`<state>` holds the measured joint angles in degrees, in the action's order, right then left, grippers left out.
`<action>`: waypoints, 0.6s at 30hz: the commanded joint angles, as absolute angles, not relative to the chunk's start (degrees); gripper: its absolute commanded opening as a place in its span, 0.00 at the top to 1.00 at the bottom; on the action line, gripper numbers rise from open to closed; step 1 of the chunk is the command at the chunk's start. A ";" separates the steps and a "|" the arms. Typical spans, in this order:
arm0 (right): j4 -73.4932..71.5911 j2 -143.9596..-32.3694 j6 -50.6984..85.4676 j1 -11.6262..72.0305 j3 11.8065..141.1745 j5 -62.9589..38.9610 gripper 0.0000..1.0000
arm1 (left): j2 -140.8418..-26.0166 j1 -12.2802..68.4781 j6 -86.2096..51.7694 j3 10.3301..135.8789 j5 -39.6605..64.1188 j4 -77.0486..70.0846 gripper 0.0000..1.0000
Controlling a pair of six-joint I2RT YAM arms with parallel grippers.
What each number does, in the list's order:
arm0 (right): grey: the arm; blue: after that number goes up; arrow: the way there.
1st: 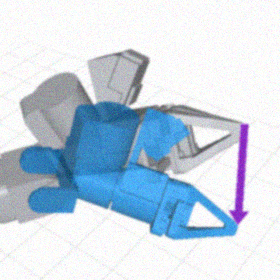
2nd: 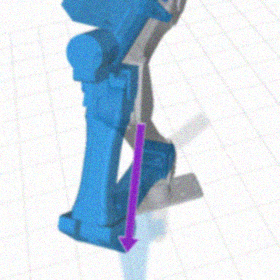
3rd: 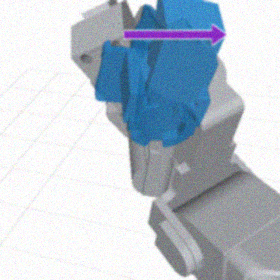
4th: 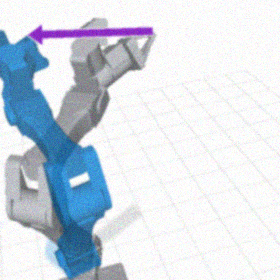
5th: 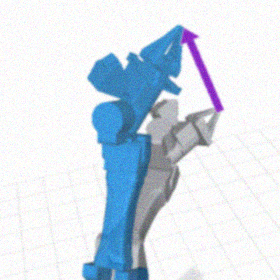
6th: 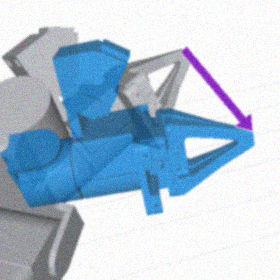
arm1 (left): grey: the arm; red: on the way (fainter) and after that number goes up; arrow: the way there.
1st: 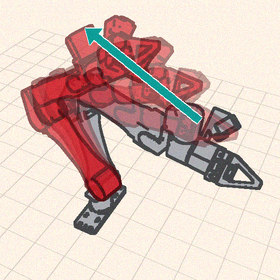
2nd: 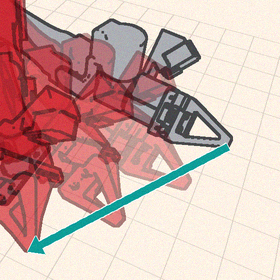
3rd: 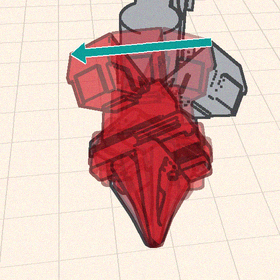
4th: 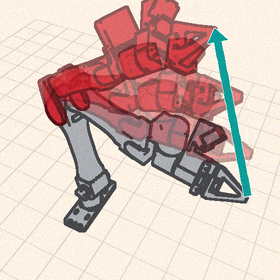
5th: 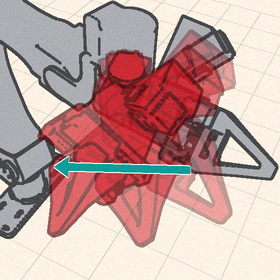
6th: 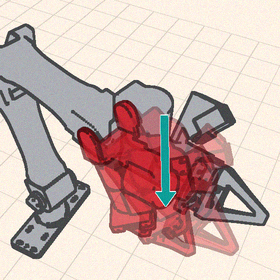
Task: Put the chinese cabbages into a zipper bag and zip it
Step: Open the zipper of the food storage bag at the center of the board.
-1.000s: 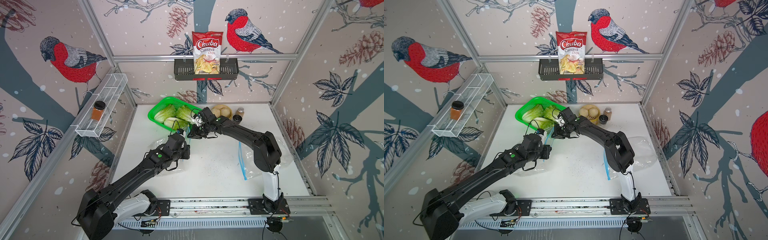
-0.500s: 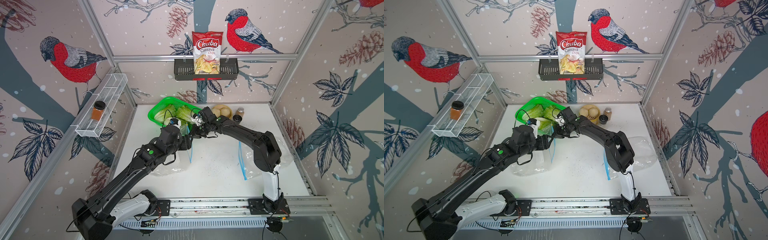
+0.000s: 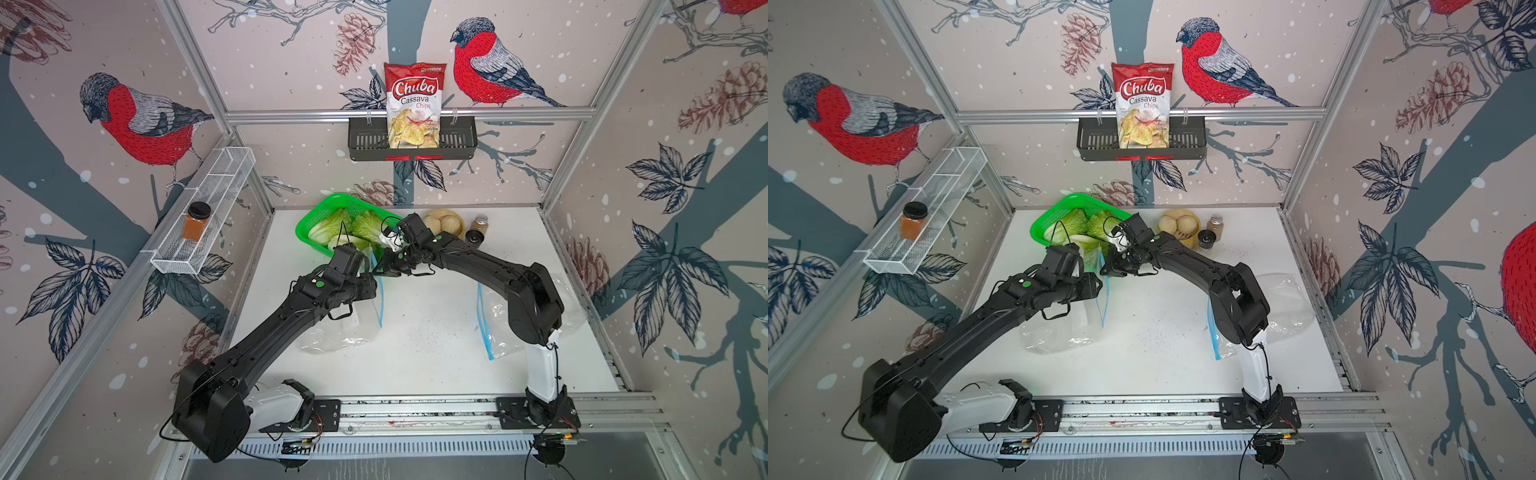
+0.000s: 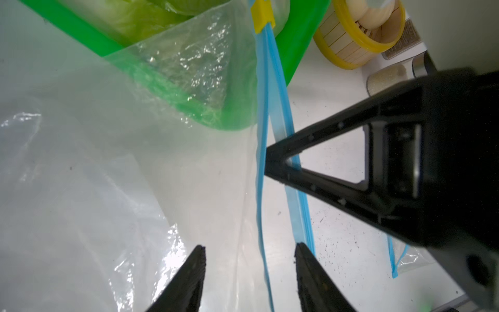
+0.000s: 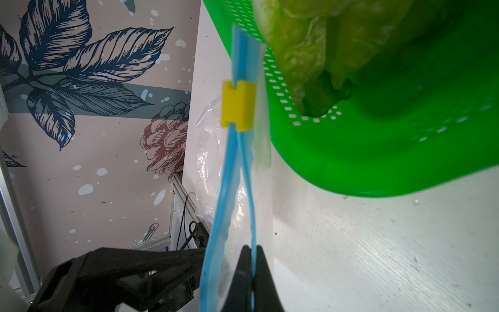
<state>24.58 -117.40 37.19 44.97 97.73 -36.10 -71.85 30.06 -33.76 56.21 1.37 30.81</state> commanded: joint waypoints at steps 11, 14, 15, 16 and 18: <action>27.99 -117.59 33.85 44.91 98.12 -32.38 0.91 | -76.81 29.48 -31.02 55.34 -3.61 23.12 0.89; 29.10 -117.64 33.16 44.98 98.39 -31.58 0.86 | -75.18 29.48 -31.19 53.94 -5.45 22.20 0.99; 29.85 -117.77 32.81 45.00 98.58 -31.43 0.83 | -74.61 29.53 -31.11 53.80 -5.71 21.91 0.99; 30.13 -117.86 32.50 45.01 98.50 -31.35 0.79 | -74.13 29.53 -30.91 53.79 -5.91 21.80 1.00; 30.48 -118.11 32.19 45.22 98.50 -31.03 0.75 | -73.23 29.48 -31.11 54.04 -6.96 21.89 1.00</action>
<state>28.77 -117.51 33.80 44.97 98.04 -32.34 -74.24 29.65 -31.40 53.95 -4.54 24.29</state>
